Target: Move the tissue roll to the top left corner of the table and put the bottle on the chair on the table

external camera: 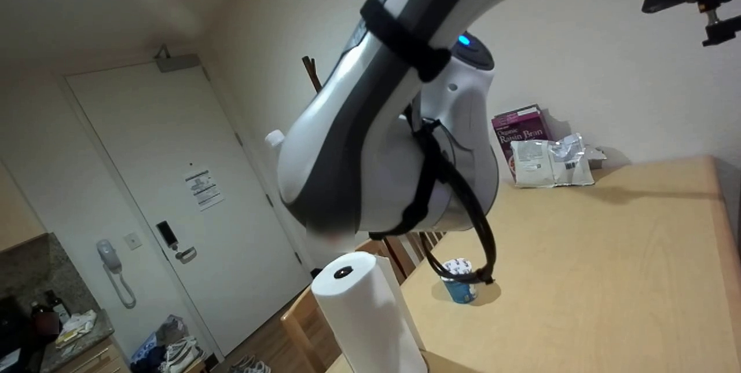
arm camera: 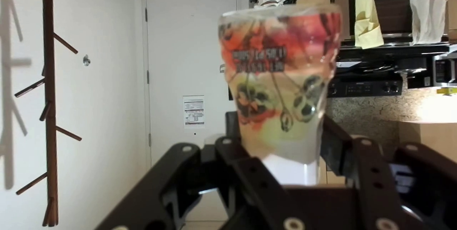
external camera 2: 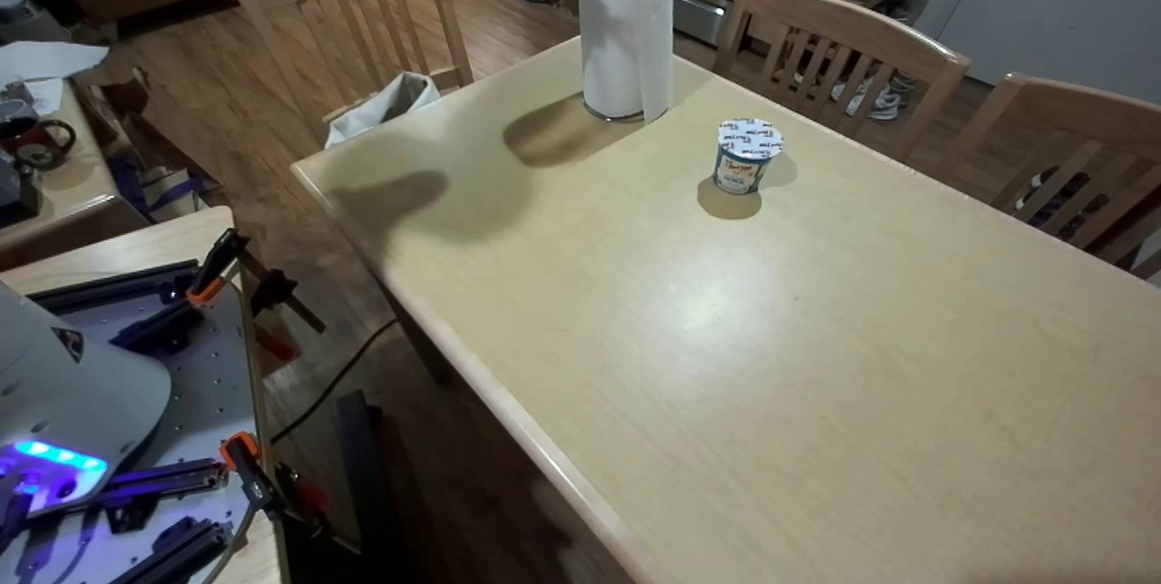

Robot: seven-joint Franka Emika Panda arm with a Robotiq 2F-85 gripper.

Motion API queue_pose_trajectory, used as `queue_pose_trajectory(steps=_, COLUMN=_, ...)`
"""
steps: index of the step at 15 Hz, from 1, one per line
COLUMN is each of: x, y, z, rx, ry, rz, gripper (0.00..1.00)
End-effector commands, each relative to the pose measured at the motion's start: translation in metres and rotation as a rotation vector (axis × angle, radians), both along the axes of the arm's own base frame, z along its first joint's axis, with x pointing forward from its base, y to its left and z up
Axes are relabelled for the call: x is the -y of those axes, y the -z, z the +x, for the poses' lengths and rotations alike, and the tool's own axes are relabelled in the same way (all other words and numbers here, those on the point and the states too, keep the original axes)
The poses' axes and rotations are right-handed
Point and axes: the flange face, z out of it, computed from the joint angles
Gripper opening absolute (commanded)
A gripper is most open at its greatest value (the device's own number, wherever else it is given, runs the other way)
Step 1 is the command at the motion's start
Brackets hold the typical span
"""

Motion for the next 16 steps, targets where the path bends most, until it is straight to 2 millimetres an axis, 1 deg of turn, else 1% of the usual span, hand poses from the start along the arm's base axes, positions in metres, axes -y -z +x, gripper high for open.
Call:
queue_pose_trajectory(steps=1, x=0.026, y=-0.004, z=0.022, rx=0.054, ry=0.128, rz=-0.038, gripper=0.29)
queue_pose_trajectory(steps=2, x=0.042, y=-0.006, z=0.024, rx=0.071, ry=0.187, rz=-0.043, gripper=0.29)
queue_pose_trajectory(steps=3, x=0.057, y=-0.003, z=0.022, rx=0.074, ry=0.240, rz=-0.051, gripper=0.29)
queue_pose_trajectory(steps=5, x=0.086, y=0.008, z=0.011, rx=0.064, ry=0.346, rz=-0.031, gripper=0.29)
queue_pose_trajectory(steps=6, x=0.095, y=0.016, z=0.004, rx=0.056, ry=0.383, rz=-0.026, gripper=0.29)
queue_pose_trajectory(steps=7, x=0.097, y=0.022, z=-0.003, rx=0.047, ry=0.405, rz=-0.015, gripper=0.29)
queue_pose_trajectory(steps=8, x=0.096, y=0.012, z=0.010, rx=0.042, ry=0.351, rz=-0.030, gripper=0.54)
queue_pose_trajectory(steps=10, x=0.098, y=0.021, z=0.002, rx=0.032, ry=0.378, rz=-0.029, gripper=0.54)
queue_pose_trajectory(steps=11, x=0.097, y=0.023, z=0.001, rx=0.032, ry=0.380, rz=-0.028, gripper=0.29)
queue_pose_trajectory(steps=13, x=0.094, y=0.031, z=0.003, rx=0.042, ry=0.401, rz=-0.046, gripper=0.29)
queue_pose_trajectory(steps=14, x=0.097, y=0.035, z=0.004, rx=0.045, ry=0.415, rz=-0.060, gripper=0.29)
queue_pose_trajectory(steps=16, x=0.109, y=0.050, z=0.003, rx=0.041, ry=0.459, rz=-0.104, gripper=0.29)
